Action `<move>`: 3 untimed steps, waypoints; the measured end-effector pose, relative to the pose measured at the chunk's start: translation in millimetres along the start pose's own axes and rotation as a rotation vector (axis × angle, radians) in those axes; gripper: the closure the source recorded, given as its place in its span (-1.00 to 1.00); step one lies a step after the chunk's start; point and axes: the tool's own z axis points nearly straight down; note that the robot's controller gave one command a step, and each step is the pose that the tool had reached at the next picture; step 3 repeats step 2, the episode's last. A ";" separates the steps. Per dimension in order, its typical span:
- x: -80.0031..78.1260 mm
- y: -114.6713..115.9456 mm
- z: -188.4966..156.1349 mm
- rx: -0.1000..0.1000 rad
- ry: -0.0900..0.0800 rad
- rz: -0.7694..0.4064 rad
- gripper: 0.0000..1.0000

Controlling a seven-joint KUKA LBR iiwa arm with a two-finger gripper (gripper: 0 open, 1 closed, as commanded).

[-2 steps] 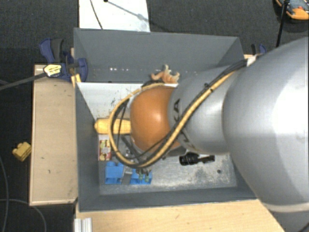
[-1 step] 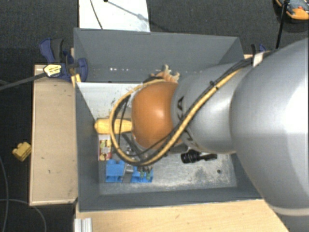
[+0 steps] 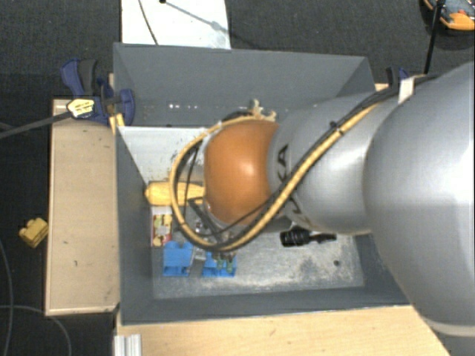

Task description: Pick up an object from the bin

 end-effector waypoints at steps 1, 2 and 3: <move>-0.3 0.2 -6.4 0.000 -0.001 0.000 1.00; -0.6 0.3 -10.2 0.000 -0.001 0.001 1.00; -0.6 0.3 -10.2 0.000 -0.001 0.001 1.00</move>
Offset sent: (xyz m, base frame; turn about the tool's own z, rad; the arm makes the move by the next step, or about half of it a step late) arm 0.0000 0.0000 0.0111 0.0000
